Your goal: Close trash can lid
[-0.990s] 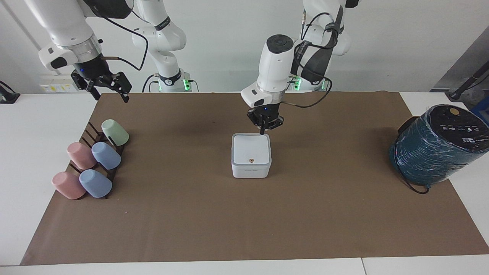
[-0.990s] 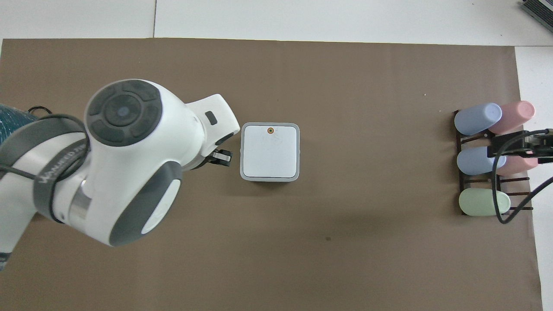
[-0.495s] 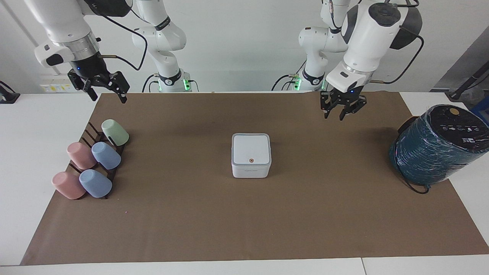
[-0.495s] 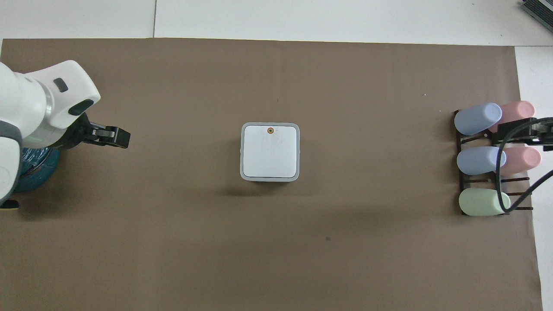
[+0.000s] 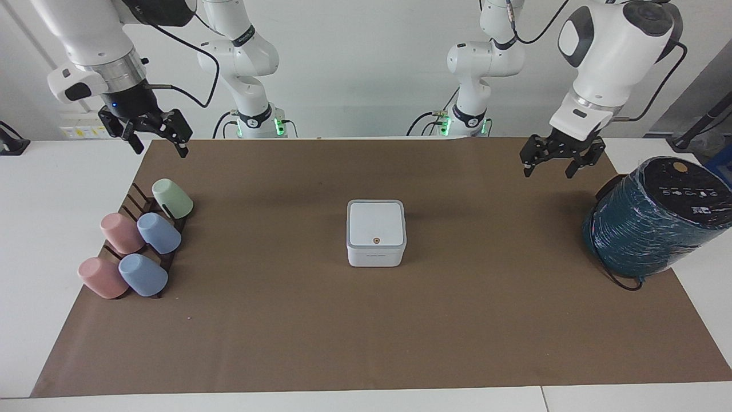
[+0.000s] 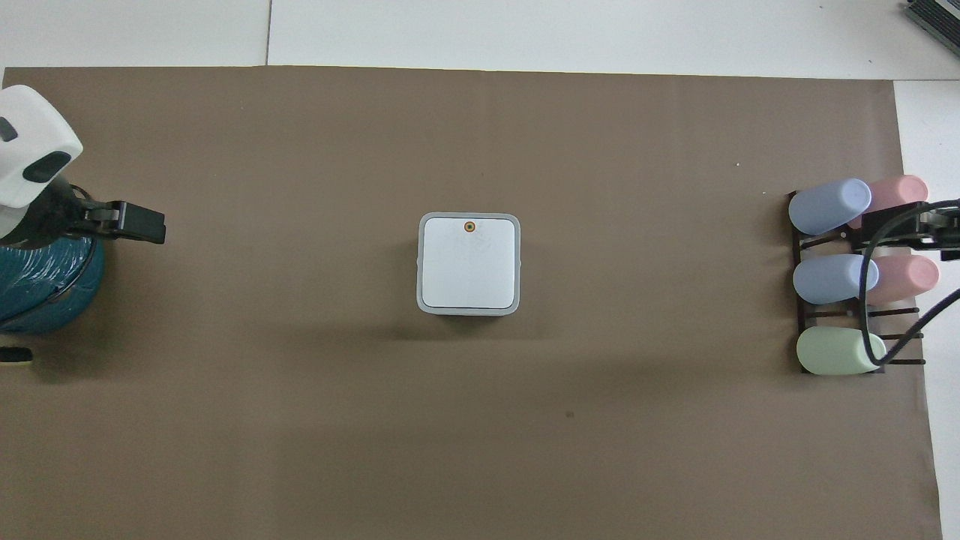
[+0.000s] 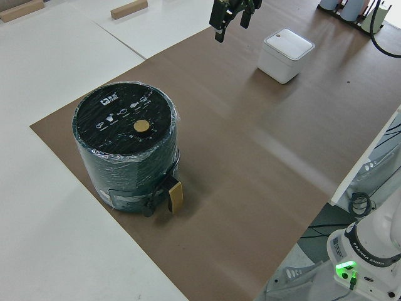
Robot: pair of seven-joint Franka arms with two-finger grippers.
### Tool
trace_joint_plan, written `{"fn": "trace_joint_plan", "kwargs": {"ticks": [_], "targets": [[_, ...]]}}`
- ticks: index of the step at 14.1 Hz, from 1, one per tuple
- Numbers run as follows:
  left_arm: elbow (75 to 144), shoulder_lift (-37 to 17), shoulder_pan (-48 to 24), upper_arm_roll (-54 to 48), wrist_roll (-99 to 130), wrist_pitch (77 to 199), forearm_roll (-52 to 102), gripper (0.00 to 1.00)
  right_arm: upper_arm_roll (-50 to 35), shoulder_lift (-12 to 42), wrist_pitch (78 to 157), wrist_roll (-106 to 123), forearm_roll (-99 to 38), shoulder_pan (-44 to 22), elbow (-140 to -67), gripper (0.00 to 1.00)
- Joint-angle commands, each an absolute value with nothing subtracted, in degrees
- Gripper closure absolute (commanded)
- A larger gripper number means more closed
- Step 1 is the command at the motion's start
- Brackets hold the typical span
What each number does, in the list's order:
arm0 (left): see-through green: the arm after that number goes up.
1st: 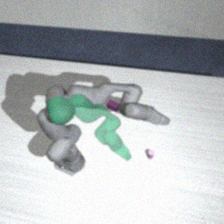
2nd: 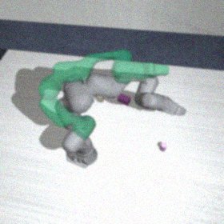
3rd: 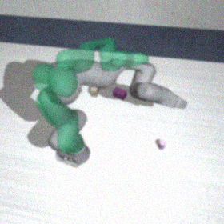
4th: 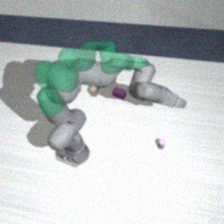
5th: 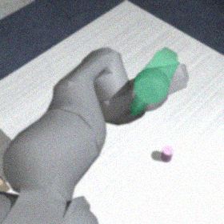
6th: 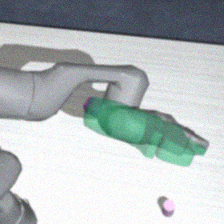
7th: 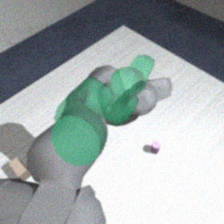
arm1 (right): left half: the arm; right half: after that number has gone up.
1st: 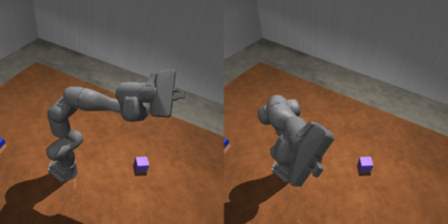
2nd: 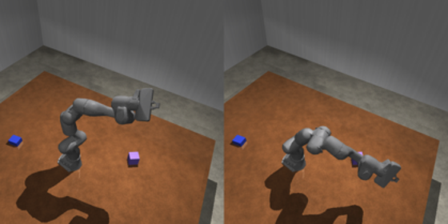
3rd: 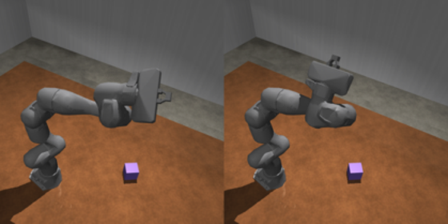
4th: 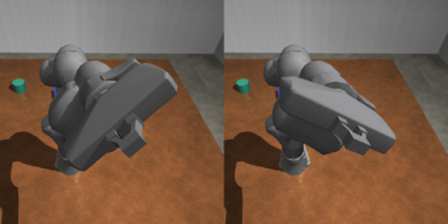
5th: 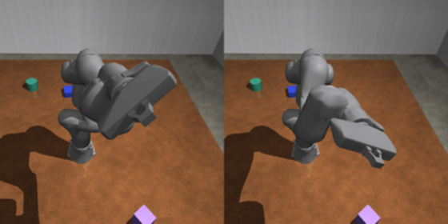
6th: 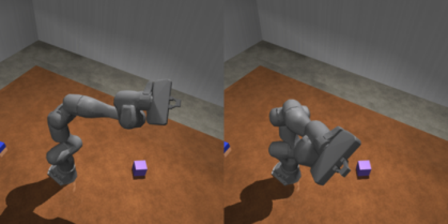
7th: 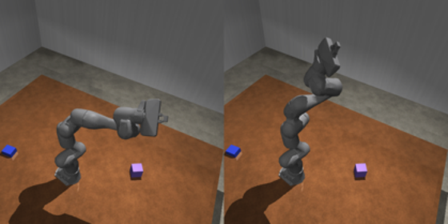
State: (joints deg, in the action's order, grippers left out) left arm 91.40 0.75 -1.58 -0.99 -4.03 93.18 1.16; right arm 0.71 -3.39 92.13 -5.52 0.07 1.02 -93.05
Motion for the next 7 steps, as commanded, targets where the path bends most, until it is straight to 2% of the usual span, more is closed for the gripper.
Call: {"fn": "trace_joint_plan", "kwargs": {"ticks": [1, 7], "targets": [[86.76, 0.17, -0.70, -1.41, -5.36, 87.46, 1.93, 0.00, 0.44, -3.52, 91.41, -6.42, 0.35, 1.14, -93.08, 0.00], [86.66, 0.53, 0.88, -0.97, -5.62, 86.48, 2.02, 0.00, 0.35, -3.69, 91.41, -6.42, 0.35, 1.06, -93.69, 0.00]]}}
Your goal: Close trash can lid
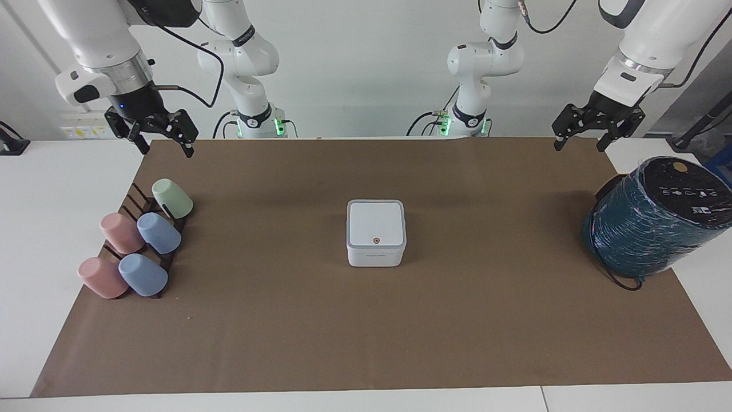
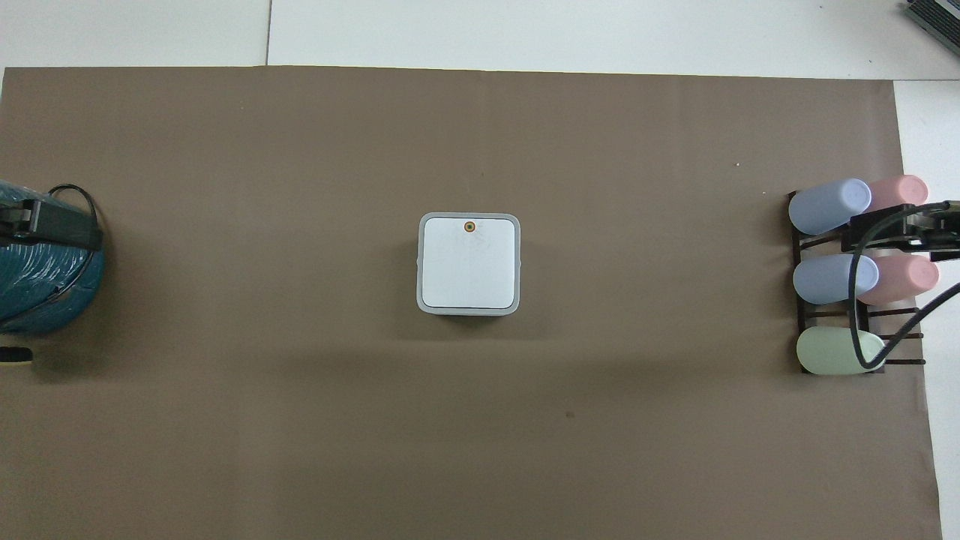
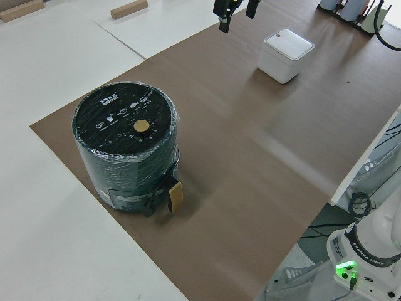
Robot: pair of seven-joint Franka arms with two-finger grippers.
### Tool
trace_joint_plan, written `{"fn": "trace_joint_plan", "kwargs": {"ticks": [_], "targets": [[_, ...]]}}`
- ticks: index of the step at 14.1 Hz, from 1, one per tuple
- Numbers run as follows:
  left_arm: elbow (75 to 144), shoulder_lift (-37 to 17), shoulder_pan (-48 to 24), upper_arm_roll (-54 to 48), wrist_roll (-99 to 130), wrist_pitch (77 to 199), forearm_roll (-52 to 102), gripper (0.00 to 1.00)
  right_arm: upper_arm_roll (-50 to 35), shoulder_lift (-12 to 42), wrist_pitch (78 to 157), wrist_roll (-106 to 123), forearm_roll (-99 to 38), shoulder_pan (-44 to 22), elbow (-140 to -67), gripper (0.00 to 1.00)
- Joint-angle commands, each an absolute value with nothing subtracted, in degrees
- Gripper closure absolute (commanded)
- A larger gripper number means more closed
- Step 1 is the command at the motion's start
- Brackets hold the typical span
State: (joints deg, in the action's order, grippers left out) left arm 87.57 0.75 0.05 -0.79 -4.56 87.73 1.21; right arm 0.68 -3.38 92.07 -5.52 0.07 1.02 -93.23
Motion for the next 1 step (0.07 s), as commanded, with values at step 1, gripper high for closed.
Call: {"fn": "trace_joint_plan", "kwargs": {"ticks": [1], "targets": [[86.75, 0.53, 0.88, -1.05, -5.71, 86.57, 2.02, 0.00, 0.44, -3.69, 91.41, -6.42, 0.35, 1.05, -93.69, 0.00]]}}
